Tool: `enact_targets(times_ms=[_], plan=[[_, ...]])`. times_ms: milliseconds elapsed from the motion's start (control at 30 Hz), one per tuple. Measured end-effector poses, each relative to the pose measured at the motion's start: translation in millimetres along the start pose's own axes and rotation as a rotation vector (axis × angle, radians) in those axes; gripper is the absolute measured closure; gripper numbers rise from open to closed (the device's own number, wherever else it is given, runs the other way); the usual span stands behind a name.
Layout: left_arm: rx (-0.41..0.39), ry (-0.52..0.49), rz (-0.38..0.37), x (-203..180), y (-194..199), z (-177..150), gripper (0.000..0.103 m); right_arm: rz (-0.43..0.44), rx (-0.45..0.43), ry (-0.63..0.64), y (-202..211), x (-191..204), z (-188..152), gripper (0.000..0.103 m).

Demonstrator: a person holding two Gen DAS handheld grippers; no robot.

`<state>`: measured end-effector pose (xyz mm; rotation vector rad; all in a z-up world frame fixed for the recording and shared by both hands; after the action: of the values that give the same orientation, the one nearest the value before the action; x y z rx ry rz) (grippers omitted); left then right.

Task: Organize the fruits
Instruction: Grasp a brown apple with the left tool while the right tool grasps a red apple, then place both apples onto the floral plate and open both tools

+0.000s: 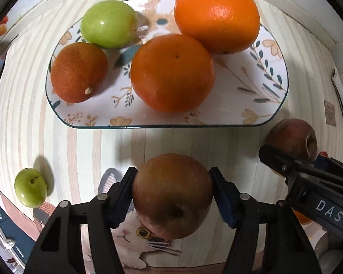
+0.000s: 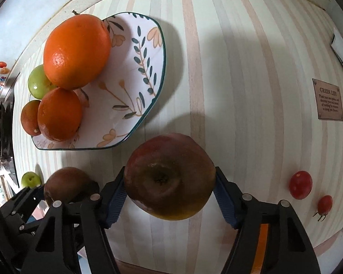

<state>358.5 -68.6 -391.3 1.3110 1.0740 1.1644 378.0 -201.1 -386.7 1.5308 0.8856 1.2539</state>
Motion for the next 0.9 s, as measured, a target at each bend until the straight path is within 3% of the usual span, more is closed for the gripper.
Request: enact_targets(times_ms=[300, 567, 767, 900], plan=[[-0.042, -0.003, -0.013, 3, 22, -6, 0.042, 0.003, -0.047, 0.043, 9, 10, -18, 0.031], [-0.122, 0.022, -0.093, 26, 85, -14, 0.042, 0.08, -0.108, 0.032, 52, 19, -24, 0.031], [-0.214, 0.05, -0.109, 55, 147, 22, 0.042, 0.125, -0.157, 0.026, 81, 27, 10, 0.031], [-0.21, 0.067, -0.064, 84, 144, 60, 0.042, 0.094, -0.153, 0.044, 73, 35, 47, 0.031]])
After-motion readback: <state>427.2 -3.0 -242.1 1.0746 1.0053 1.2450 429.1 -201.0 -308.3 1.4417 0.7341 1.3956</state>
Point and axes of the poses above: each gripper's, at about its wrist camera, not at the fingertips, and y roughly against the way its jaws point, x to its left, z to its top, the point moved 5 cm from there along -y, roughly the way its jaws point, and after that the axes turned 5 degrees about z, right-handed, at the moved point
